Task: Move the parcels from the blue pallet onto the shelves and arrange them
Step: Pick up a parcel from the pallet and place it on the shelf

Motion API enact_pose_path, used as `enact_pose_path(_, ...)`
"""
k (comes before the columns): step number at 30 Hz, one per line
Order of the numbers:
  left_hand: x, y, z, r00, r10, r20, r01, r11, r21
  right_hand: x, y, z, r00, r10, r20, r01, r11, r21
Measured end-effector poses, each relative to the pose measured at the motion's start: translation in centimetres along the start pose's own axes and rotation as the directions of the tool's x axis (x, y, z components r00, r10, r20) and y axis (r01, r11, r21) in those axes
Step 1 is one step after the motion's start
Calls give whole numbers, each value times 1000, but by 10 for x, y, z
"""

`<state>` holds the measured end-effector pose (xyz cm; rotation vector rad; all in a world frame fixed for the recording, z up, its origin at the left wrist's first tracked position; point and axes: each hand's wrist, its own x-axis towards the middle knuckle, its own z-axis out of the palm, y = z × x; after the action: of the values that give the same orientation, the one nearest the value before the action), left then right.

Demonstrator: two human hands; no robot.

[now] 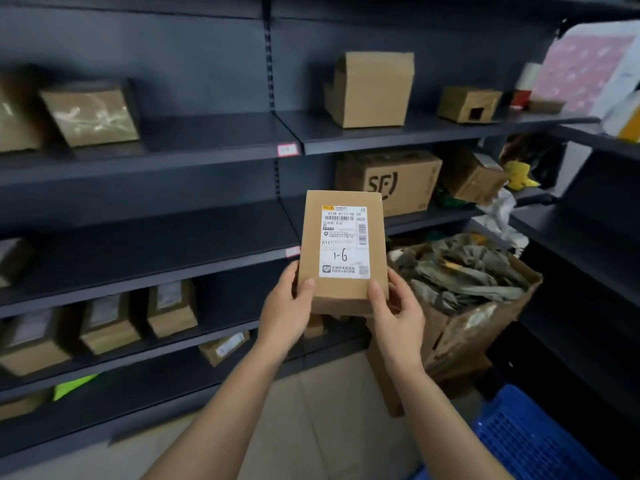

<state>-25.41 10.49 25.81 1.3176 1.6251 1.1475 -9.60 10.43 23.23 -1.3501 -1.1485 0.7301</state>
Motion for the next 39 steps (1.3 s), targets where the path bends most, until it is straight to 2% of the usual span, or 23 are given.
enact_pose_path(10, 72, 28, -87, 976, 91, -197, -105, 992, -63, 69, -53, 100, 962, -180, 206, 162, 982, 99)
enact_pose_path(18, 137, 57, -130, 904, 154, -400, -167, 986, 2, 139, -99, 166, 896, -342, 283, 305, 937, 169)
enact_pose_path(23, 178, 69, -158, 898, 142, -416, -166, 986, -23, 174, -124, 206, 885, -349, 309, 306, 935, 180)
enact_pose_path(28, 225, 77, -193, 872, 184, -454, -187, 982, 40, 207, -152, 252, 853, -377, 362, 338, 926, 168)
enact_pose_path(36, 309, 74, -250, 835, 266, -482, -198, 962, 188, 264, -175, 338, 800, -377, 468, 416, 909, 21)
enact_pose_path(39, 339, 68, -270, 847, 291, -444, -180, 944, 275, 282, -180, 368, 793, -346, 501, 433, 899, -64)
